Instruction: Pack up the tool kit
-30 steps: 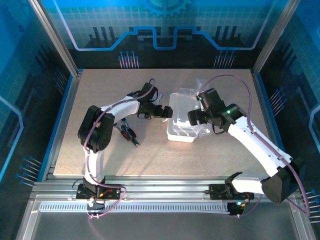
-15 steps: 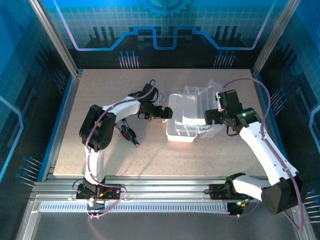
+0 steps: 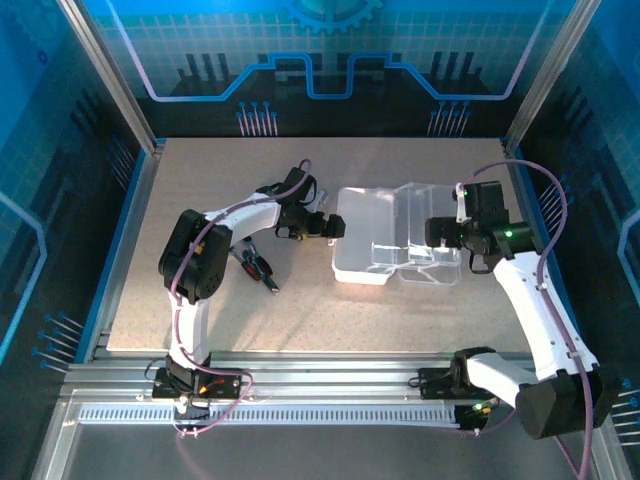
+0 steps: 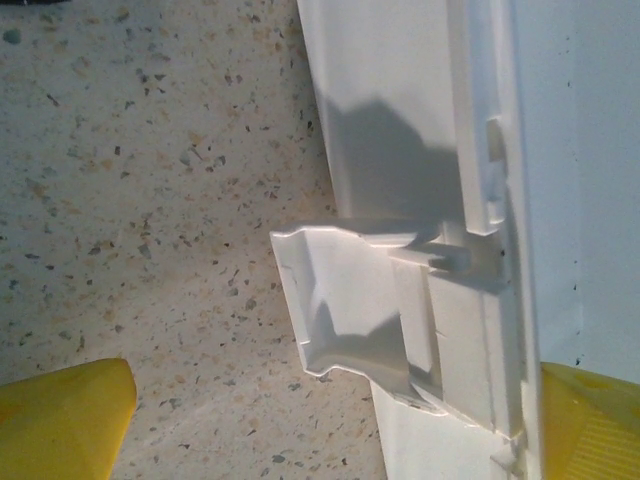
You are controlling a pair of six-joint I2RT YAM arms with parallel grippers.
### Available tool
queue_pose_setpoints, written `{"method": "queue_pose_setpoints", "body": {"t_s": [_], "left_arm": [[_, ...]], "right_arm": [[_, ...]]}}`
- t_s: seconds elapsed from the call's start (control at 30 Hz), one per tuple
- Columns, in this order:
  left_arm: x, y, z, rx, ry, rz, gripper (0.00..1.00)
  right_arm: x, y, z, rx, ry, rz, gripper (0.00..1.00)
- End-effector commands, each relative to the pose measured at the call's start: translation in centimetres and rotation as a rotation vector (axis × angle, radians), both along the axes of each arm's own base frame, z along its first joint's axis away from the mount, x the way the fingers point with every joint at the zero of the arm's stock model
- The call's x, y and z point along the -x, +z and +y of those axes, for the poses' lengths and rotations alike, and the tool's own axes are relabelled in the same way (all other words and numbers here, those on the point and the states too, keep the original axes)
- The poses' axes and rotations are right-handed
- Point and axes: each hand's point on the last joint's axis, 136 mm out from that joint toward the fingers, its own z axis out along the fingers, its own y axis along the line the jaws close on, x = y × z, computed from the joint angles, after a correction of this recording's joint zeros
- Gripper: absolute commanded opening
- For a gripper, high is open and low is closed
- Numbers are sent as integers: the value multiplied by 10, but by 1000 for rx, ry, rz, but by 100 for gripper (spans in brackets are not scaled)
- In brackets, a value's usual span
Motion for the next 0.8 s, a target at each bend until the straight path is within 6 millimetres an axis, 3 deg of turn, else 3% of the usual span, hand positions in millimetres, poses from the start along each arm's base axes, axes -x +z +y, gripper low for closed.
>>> {"method": "queue_pose_setpoints", "body": {"t_s": [0.0, 0.2, 0.3, 0.43, 0.53, 0.6, 0.77], "left_arm": [[-2, 40, 8, -21, 7, -68, 99], [-4, 97, 54, -78, 97, -180, 99], [1, 110, 89, -124, 172, -194, 99], [15, 101, 148, -220, 313, -141, 99], [31, 86, 206, -291, 461, -116, 99], [44, 78, 245, -319, 575, -95, 99], [53, 66, 316, -426, 793, -70, 99]], "right_arm": [[-12, 30, 30, -59, 133, -81, 100], [-27, 41, 95, -86, 373, -98, 100], [-35, 39, 124, -108, 457, -91, 100], [-43, 30, 158, -152, 541, -67, 100], [-46, 22, 182, -167, 594, -45, 100], [-48, 16, 193, -172, 618, -30, 100], [-54, 7, 209, -197, 664, 1, 100]]}}
